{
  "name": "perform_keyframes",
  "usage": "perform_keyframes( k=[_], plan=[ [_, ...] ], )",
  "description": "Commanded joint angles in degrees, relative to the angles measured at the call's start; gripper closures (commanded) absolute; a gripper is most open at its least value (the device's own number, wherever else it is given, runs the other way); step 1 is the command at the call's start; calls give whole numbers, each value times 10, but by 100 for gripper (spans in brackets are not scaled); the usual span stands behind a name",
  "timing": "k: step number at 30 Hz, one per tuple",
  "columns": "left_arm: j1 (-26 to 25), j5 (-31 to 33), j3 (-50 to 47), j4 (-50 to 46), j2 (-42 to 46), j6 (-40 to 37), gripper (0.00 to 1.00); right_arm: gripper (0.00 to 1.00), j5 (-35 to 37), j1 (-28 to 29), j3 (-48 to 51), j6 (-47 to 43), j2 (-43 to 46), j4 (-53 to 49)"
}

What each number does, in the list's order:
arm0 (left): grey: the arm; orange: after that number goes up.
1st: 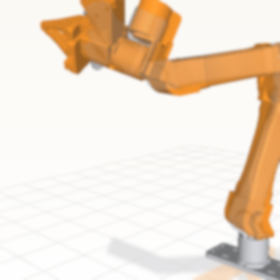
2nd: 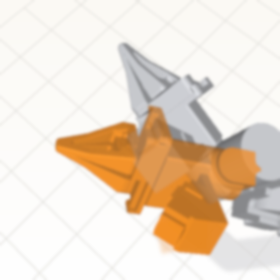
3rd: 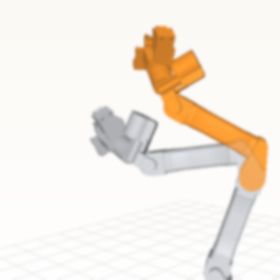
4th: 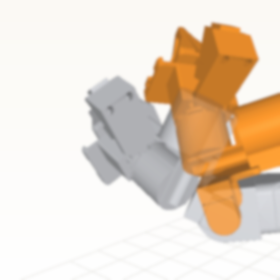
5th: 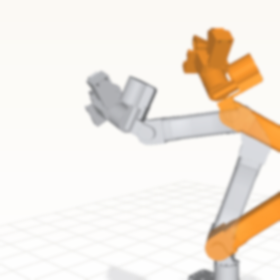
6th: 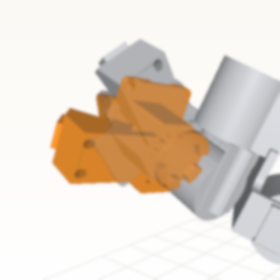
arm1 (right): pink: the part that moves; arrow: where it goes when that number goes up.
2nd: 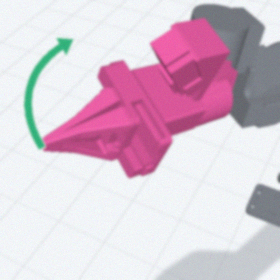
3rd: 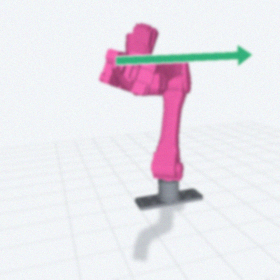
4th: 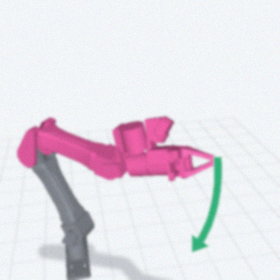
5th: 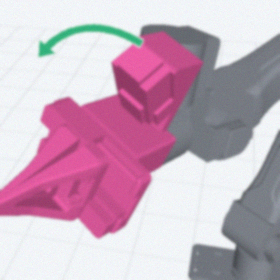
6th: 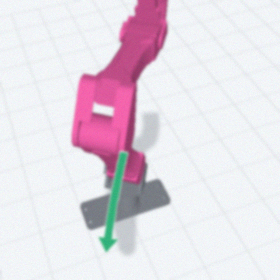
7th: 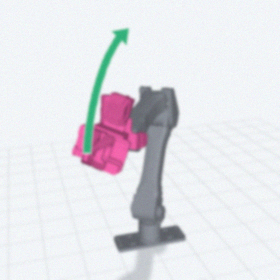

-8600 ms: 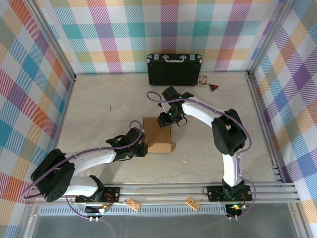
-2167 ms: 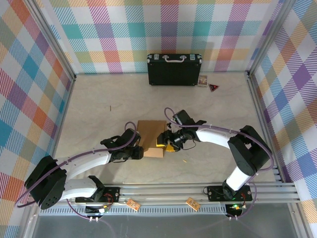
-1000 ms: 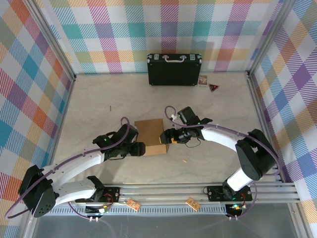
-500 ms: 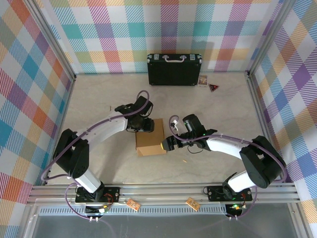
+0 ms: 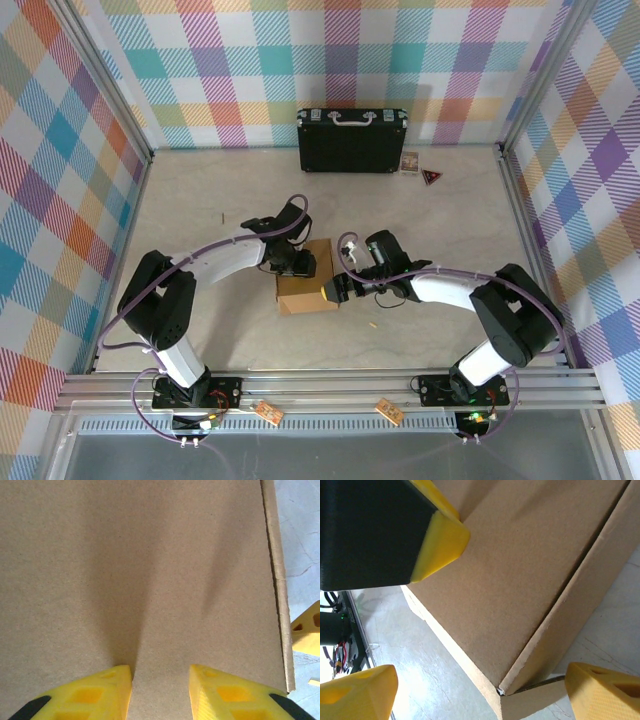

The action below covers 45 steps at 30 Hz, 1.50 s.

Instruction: Fold the paper box

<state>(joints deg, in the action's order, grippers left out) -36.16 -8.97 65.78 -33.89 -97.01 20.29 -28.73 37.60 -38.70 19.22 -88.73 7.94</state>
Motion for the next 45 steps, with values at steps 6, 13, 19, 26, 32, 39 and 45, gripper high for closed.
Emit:
perform_keyframes(
  k=[6, 13, 19, 26, 32, 39, 45],
  plan=[
    [0, -18, -24, 19, -23, 8, 64, 16, -35, 14, -20, 12, -8, -24],
    [0, -16, -28, 20, -21, 8, 64, 18, -26, 17, -29, 20, -5, -52],
    [0, -19, -31, 23, -18, 10, 64, 22, -44, 19, -36, 40, -12, -67],
    [0, -17, -33, 26, -23, 12, 65, 22, -46, 21, -38, 59, -12, -87],
    [1, -19, -36, 28, -24, 13, 65, 21, -28, 21, -41, 58, -9, -98],
    [0, -21, -39, 30, -19, 13, 65, 21, -26, 23, -52, 74, -6, -122],
    [1, -22, -41, 30, -19, 12, 65, 23, -24, 29, -68, 75, -14, -161]
  ],
)
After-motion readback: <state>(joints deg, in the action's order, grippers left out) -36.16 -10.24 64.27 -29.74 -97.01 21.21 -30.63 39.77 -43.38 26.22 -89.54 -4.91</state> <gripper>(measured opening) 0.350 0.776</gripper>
